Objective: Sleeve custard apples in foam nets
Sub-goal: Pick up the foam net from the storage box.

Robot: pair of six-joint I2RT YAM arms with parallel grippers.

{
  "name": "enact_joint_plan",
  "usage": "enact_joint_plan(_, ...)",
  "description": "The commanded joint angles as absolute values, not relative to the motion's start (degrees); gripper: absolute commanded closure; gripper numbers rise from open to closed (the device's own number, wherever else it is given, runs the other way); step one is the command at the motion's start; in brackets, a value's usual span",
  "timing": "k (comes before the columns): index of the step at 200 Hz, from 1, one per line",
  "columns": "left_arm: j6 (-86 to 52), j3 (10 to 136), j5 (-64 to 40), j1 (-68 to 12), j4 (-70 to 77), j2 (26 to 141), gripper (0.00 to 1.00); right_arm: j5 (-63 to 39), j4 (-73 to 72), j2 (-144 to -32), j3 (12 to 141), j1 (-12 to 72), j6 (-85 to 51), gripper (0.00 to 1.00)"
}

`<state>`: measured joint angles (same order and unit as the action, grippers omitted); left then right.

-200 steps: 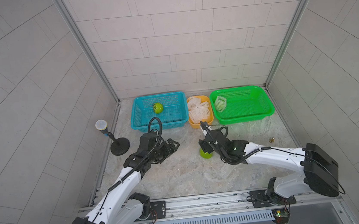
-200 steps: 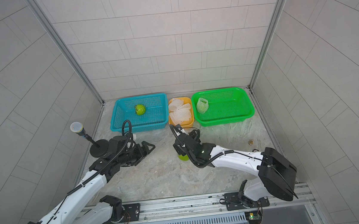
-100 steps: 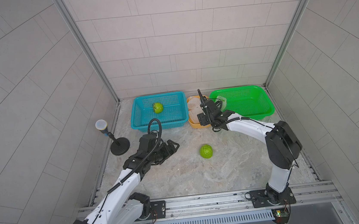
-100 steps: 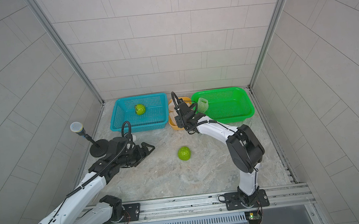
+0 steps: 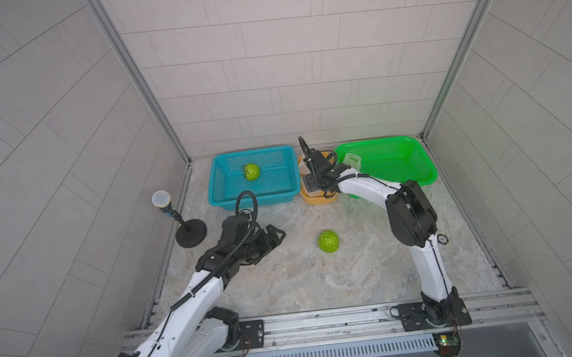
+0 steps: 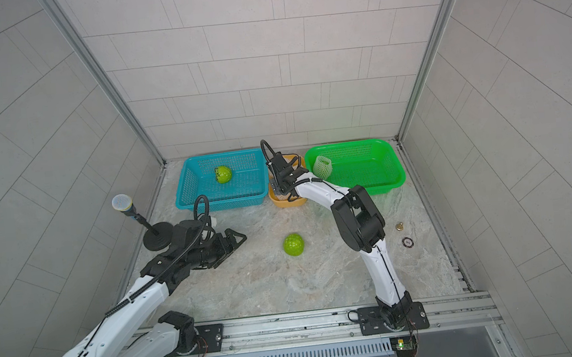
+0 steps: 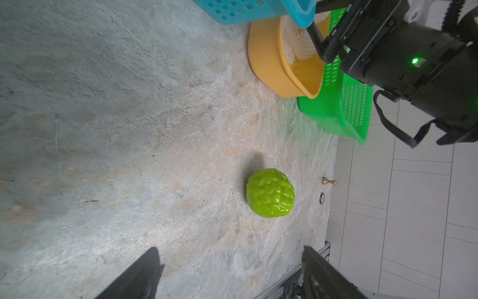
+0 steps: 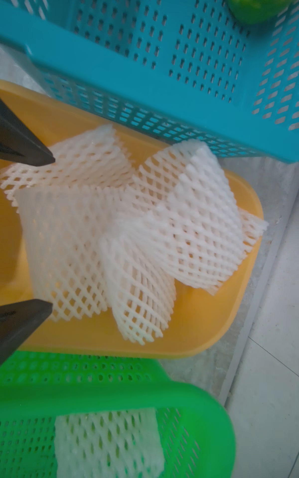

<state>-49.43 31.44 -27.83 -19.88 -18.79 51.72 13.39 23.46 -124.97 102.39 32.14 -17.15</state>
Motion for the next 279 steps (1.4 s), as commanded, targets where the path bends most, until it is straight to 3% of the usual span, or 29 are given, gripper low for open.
enact_joint_plan(1, -49.31, 30.62, -27.85, -19.74, -19.42, 51.00, 0.11, 18.71, 27.24, -127.76, 105.84, 32.43, -17.14, 0.17)
enact_joint_plan(31, -49.39, 30.50, -27.80, -19.76, -19.34, 50.98, 0.11, 22.76, 29.86, -130.86, 109.68, 32.61, -16.96, 0.23)
enact_joint_plan(55, -49.65, 30.07, -27.86, -19.74, -18.67, 50.98, 0.11, 24.36, 29.94, -130.03, 109.82, 32.99, -16.81, 0.34)
enact_joint_plan(69, -49.83, 29.80, -27.75, -19.76, -18.09, 51.15, 0.11, 25.11, 29.97, -128.81, 109.45, 33.56, -16.15, 0.43)
enact_joint_plan(106, -49.98, 29.79, -28.09, -19.72, -17.24, 51.68, 0.11, 26.86, 27.58, -124.06, 105.80, 34.98, -15.04, 0.80)
enact_joint_plan(148, -50.19, 29.23, -28.41, -19.72, -17.18, 51.09, 0.11, 26.71, 25.57, -118.72, 101.12, 35.07, -14.53, 0.97)
enact_joint_plan(213, -50.62, 29.92, -28.40, -19.77, -17.34, 48.64, 0.11, 22.32, 22.80, -107.11, 92.81, 35.60, -15.23, 0.98)
enact_joint_plan(279, -53.16, 30.20, -30.52, -19.73, -6.83, 44.89, 0.08, 10.59, 14.65, -82.30, 72.32, 35.60, -20.58, 0.98)
